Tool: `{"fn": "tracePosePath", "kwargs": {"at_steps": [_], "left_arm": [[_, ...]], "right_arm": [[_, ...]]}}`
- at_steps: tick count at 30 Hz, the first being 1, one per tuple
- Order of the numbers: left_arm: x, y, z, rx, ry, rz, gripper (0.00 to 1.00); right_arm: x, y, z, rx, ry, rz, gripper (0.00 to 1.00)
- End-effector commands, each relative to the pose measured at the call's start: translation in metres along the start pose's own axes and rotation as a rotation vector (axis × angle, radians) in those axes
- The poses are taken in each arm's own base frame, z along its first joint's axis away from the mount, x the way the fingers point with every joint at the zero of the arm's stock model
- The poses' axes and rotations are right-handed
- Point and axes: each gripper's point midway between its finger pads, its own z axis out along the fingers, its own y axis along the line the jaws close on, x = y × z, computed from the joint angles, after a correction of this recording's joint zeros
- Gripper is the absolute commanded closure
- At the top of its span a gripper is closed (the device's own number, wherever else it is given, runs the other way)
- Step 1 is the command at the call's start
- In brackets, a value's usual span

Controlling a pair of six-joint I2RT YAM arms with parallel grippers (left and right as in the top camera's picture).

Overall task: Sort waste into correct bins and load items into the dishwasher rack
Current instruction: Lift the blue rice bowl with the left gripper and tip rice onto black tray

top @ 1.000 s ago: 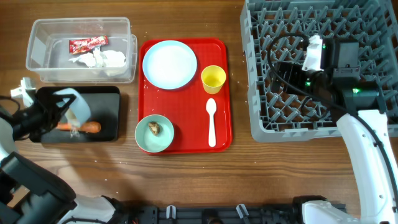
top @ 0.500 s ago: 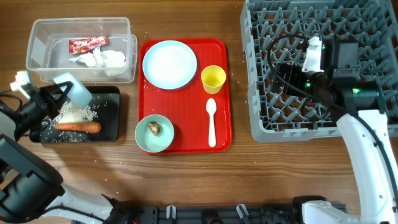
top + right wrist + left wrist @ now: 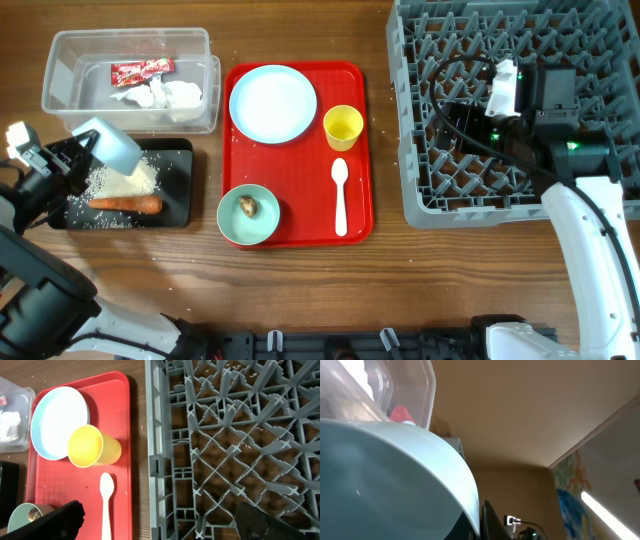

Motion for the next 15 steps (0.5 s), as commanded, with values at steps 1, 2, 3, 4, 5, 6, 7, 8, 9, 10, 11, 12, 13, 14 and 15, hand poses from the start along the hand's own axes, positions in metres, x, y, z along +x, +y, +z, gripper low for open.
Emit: {"fn": "tracePosePath", "kwargs": {"at_steps": [1, 2, 3, 4, 5, 6, 7, 8, 9, 10, 11, 12, 13, 14, 15], "left_arm": [[0.000, -0.004, -0.002, 0.033, -0.003, -0.069, 0.96], [0.000, -0.004, -0.003, 0.034, -0.006, -0.078, 0.96], [-0.001, -0.004, -0.003, 0.033, -0.008, -0.066, 0.96], [-0.006, 0.002, -0.004, -0.001, -0.013, -0.011, 0.96], [-0.007, 0.003, -0.005, -0.008, -0.017, -0.004, 0.96], [-0.005, 0.001, -0.005, 0.004, -0.016, -0.031, 0.96], [-0.002, -0.001, -0.005, 0.020, -0.015, -0.064, 0.96], [-0.010, 0.028, -0.010, -0.152, -0.045, -0.100, 0.96], [-0.010, 0.037, -0.012, -0.202, -0.056, -0.159, 0.96], [-0.005, 0.037, -0.012, -0.203, -0.051, -0.194, 0.96], [-0.004, 0.037, -0.012, -0.203, -0.050, -0.206, 0.96], [-0.004, 0.037, -0.012, -0.200, -0.049, -0.215, 0.96], [-0.001, 0.030, -0.010, -0.162, -0.042, -0.241, 0.96], [0.000, 0.026, -0.010, -0.137, -0.038, -0.251, 0.96], [-0.002, 0.024, -0.010, -0.124, -0.039, -0.232, 0.96]], "right_arm": [[-0.003, 0.001, 0.001, -0.002, 0.001, 0.007, 0.00], [-0.003, 0.001, 0.001, -0.001, 0.002, 0.007, 0.00], [-0.003, 0.001, 0.001, -0.001, 0.002, 0.007, 0.00], [-0.003, 0.001, 0.001, -0.001, 0.002, 0.007, 0.00], [-0.003, 0.001, 0.001, -0.002, 0.002, 0.007, 0.00], [-0.002, 0.001, 0.001, -0.001, 0.004, 0.008, 0.00], [-0.001, 0.000, 0.001, 0.000, 0.006, 0.008, 0.00], [-0.001, 0.000, 0.001, 0.000, 0.006, 0.008, 0.00], [-0.001, 0.000, 0.001, 0.000, 0.007, 0.008, 0.00], [0.000, 0.000, 0.001, 0.000, 0.010, 0.009, 0.00], [0.000, 0.000, 0.001, 0.001, 0.011, 0.009, 0.00], [0.000, 0.000, 0.001, 0.001, 0.011, 0.009, 0.00], [0.000, 0.000, 0.001, 0.001, 0.011, 0.010, 0.00], [0.000, 0.000, 0.001, 0.001, 0.012, 0.010, 0.00], [0.000, 0.000, 0.001, 0.001, 0.012, 0.010, 0.00]]}}
